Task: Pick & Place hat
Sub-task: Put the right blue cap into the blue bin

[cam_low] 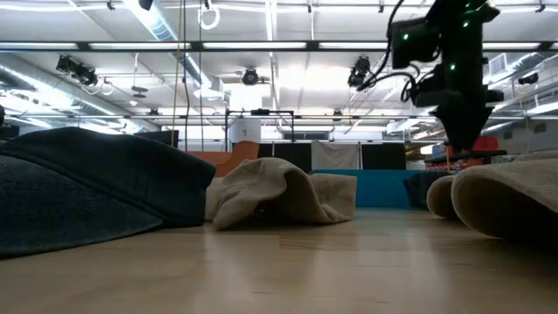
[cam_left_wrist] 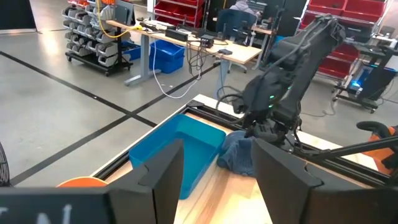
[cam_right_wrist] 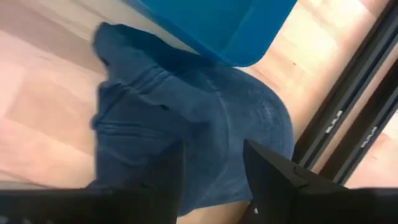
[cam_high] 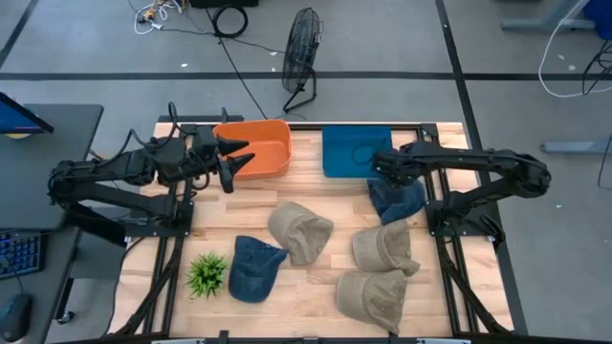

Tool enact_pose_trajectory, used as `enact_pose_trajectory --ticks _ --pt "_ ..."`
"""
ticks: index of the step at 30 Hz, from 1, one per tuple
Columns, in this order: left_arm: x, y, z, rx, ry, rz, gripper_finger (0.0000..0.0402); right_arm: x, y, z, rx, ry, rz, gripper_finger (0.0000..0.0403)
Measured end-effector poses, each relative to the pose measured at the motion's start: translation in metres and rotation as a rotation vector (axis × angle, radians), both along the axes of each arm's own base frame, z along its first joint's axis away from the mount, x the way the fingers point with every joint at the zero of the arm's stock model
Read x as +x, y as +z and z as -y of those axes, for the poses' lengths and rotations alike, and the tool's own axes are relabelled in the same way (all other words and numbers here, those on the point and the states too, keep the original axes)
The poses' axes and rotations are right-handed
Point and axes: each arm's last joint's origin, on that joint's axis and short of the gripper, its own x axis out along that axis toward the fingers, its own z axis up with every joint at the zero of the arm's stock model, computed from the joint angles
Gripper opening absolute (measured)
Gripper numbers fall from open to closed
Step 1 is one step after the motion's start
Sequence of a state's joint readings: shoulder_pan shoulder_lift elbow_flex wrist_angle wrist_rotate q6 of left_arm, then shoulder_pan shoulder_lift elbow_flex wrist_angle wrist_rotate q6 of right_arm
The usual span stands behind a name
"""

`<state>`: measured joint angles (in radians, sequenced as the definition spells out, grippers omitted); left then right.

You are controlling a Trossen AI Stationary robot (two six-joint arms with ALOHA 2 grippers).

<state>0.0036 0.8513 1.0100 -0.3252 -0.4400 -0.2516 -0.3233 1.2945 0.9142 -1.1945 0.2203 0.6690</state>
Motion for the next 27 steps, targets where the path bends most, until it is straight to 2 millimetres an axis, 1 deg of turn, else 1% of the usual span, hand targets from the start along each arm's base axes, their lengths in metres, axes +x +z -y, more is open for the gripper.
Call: enact_pose_trajectory --ticks 5,9,17,19,22,24,27 --pt "0.0 0.0 0.0 0.0 0.0 0.0 0.0193 0.007 -0.013 0.008 0.03 -0.001 -0.059 0.0169" --pt "0.0 0.0 0.0 0.001 0.0 -0.001 0.0193 0.013 -0.025 0.013 0.098 0.002 -0.101 0.0169" --pt "0.0 0.0 0.0 0.001 0.0 -0.001 0.0193 0.021 -0.046 0.024 0.13 0.03 -0.173 0.0163" --pt "0.0 0.0 0.0 0.001 0.0 -0.001 0.0193 0.021 -0.05 0.027 0.145 0.043 -0.195 0.015" --pt "0.0 0.0 0.0 0.002 0.0 -0.001 0.0193 0.021 -0.055 0.032 0.169 0.066 -0.218 0.0117" --pt "0.0 0.0 0.0 0.002 -0.001 -0.001 0.0193 0.02 -0.057 0.034 0.177 0.083 -0.228 0.0085" --pt "0.0 0.0 0.0 0.002 0.0 -0.001 0.0193 0.019 -0.056 0.034 0.187 0.105 -0.23 0.0027"
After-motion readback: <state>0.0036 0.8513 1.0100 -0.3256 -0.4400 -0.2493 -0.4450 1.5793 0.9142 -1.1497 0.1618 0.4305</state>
